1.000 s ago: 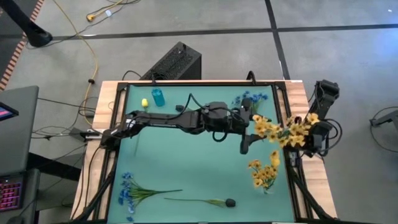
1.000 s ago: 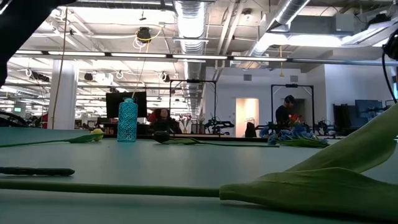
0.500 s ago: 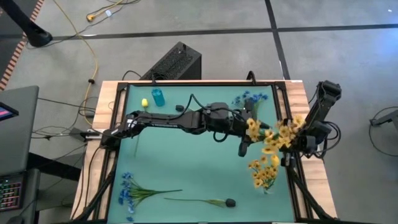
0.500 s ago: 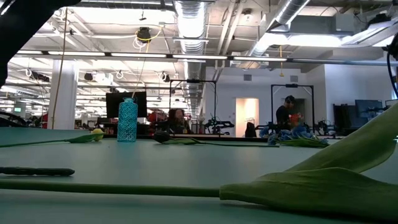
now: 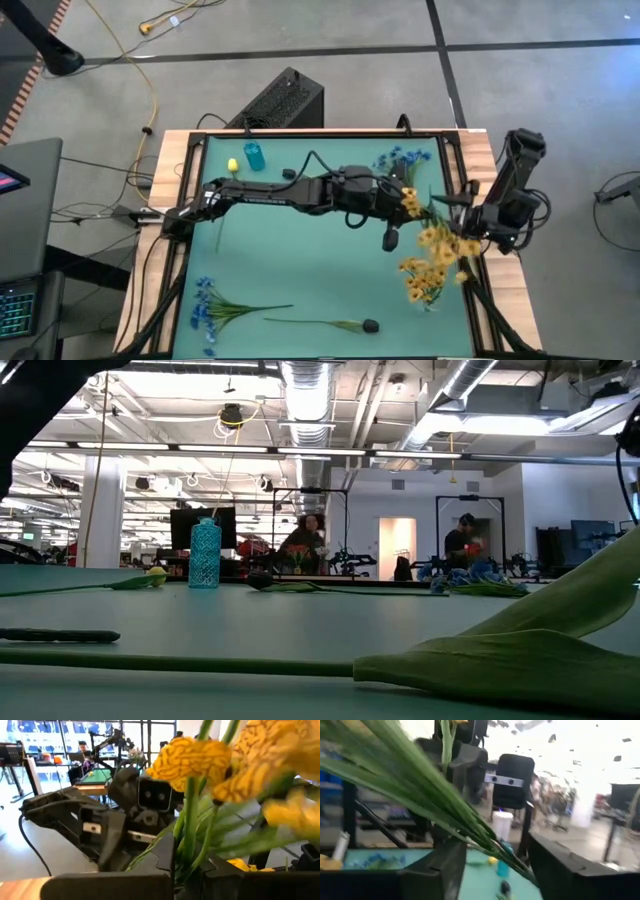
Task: Sort flowers into vase by color
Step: Put the yellow flower into the transparent vase
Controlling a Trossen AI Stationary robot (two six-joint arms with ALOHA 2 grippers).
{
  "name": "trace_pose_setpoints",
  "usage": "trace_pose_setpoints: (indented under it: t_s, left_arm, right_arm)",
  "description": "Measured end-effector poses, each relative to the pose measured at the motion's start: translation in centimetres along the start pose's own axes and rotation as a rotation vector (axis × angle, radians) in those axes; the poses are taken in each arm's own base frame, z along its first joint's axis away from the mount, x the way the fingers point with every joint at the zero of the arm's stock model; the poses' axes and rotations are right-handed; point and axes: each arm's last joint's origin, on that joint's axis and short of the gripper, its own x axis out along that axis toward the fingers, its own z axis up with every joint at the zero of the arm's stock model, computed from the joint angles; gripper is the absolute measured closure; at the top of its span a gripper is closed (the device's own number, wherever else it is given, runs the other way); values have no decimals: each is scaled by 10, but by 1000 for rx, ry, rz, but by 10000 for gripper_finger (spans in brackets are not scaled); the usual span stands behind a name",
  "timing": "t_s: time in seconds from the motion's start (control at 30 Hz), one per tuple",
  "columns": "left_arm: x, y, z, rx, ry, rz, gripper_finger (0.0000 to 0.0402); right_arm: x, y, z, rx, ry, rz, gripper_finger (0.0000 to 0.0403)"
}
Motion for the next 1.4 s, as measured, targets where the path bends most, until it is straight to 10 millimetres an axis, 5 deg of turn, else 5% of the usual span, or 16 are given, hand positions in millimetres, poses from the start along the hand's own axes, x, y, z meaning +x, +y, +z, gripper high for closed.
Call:
trace_pose_setpoints:
  t_s: [0.27,1.4]
  left_arm:
    - [-1,9,-2,-40,24,46,401]
    - [0,8,-10,-117,87,60,401]
  right_arm:
    - [-2,-1,14,-51,163,-50,107]
    - [12,19,-8,-117,90,-18,126]
